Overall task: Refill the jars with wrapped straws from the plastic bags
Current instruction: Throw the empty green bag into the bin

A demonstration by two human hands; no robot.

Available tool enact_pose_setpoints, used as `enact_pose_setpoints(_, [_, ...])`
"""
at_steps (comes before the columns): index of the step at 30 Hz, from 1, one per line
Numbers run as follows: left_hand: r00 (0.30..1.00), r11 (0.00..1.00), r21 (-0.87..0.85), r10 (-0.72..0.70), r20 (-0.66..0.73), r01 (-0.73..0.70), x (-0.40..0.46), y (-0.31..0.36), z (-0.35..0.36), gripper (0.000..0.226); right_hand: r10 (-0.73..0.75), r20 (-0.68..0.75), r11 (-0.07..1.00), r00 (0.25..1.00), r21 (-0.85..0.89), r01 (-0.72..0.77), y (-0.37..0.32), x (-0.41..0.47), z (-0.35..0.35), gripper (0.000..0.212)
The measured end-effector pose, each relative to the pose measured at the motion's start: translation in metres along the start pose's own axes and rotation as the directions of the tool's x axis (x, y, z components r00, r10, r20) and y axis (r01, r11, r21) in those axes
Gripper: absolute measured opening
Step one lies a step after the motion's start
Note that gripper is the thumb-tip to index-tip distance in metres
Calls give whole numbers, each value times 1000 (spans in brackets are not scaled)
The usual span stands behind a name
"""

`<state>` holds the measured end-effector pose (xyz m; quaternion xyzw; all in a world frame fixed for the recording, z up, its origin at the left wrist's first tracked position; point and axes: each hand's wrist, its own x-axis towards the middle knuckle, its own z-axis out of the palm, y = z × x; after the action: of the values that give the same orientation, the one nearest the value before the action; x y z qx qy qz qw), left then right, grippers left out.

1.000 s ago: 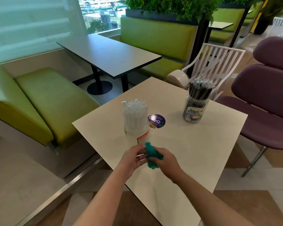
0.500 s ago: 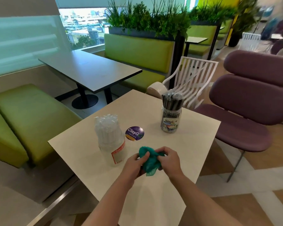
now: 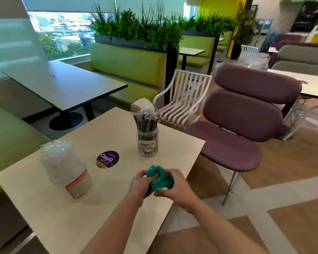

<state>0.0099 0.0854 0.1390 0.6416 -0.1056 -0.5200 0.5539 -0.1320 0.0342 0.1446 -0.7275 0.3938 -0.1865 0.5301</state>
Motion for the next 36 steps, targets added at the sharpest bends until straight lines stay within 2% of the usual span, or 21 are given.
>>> enact_pose_setpoints(3, [999, 1000, -12, -25, 41, 25, 3, -2, 31, 24, 4, -116, 1000, 993, -25, -7, 10, 5, -31, 42])
enact_pose_setpoints(6, [995, 996, -48, -70, 73, 73, 10, -1, 60, 26, 51, -155, 997, 987, 62, -42, 22, 16, -61, 22])
enact_pose_setpoints(10, [983, 989, -116, -70, 170, 90, 24, 5, 88, 34, 101, -238, 993, 966, 82, -84, 34, 40, -90, 13])
enact_pose_setpoints(14, [969, 1000, 3, -5, 246, 5, 56, 14, 109, 54, 131, -272, 991, 953, 60, -119, 45, 76, -116, 8])
enact_pose_setpoints(16, [978, 998, 44, 40, 205, -50, 78, 19, 120, 62, 134, -263, 990, 955, 74, -118, 49, 100, -128, 8])
enact_pose_setpoints(21, [994, 995, -20, 97, 55, -96, 144, 48, 146, 43, 113, -112, 990, 987, 96, -102, 53, 173, -160, 18])
enact_pose_setpoints(24, [996, 996, -26, 88, -33, -89, 180, 70, 159, 39, 89, -36, 996, 995, 0, -89, 49, 214, -182, 28])
enact_pose_setpoints(27, [984, 992, 39, 127, -127, -123, 216, 93, 168, 33, 79, 40, 997, 996, -12, -79, 42, 254, -197, 47])
enact_pose_setpoints(30, [961, 963, 207, 213, -178, -175, 247, 110, 177, 33, 68, 126, 997, 990, -33, -65, 38, 292, -203, 61])
enact_pose_setpoints(33, [942, 937, 285, 266, -206, -203, 272, 117, 183, 22, 65, 147, 990, 987, -137, -45, 43, 331, -204, 55])
enact_pose_setpoints(36, [922, 925, 320, 293, -254, -206, 303, 124, 182, 28, 72, 200, 985, 977, -166, -38, 48, 374, -207, 49])
